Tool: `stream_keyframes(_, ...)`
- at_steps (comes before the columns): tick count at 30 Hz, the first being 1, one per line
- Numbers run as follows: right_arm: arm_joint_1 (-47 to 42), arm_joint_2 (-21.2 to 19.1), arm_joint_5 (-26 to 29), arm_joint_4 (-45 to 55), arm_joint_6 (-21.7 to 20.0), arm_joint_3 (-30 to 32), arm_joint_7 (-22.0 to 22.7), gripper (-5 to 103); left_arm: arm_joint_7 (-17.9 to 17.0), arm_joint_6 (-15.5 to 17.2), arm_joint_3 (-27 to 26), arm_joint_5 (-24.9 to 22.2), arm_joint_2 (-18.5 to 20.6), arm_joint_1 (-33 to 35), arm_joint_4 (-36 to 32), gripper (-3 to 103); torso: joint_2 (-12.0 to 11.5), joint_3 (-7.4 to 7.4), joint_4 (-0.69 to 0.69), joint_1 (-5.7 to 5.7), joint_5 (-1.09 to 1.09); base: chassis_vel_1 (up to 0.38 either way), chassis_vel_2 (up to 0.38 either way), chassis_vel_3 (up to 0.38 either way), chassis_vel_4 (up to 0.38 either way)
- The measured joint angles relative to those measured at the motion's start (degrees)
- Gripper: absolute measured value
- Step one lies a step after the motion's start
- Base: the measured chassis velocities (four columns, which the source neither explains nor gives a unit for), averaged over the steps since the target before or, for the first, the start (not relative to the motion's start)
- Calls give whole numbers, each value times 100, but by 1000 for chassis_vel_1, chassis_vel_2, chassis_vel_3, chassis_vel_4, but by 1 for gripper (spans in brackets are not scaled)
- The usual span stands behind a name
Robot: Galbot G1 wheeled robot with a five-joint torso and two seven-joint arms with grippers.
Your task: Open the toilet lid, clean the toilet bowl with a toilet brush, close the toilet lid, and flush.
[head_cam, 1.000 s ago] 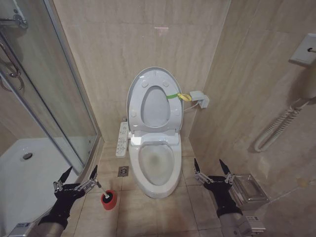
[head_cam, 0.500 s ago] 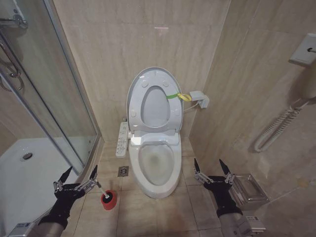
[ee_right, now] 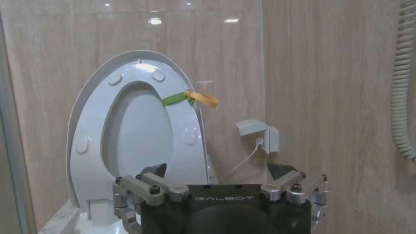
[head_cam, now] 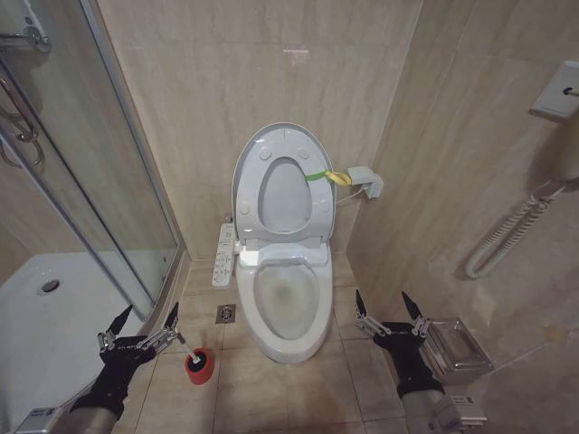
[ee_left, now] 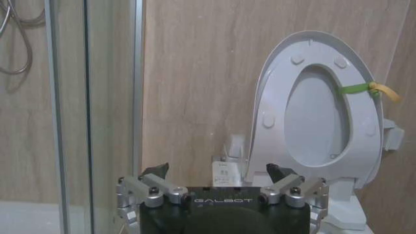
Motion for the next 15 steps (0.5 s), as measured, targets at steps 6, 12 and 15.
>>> stream_keyframes(6,0,0,0,0,0,0,0,100,0,0,0,0,0,0,0,98,0,0,0,0,0,0,0,0,0)
stream_keyframes(12,0,0,0,0,0,0,0,100,0,0,0,0,0,0,0,98,0,0,0,0,0,0,0,0,0)
stream_keyframes(15,0,0,0,0,0,0,0,100,0,0,0,0,0,0,0,98,0,0,0,0,0,0,0,0,0)
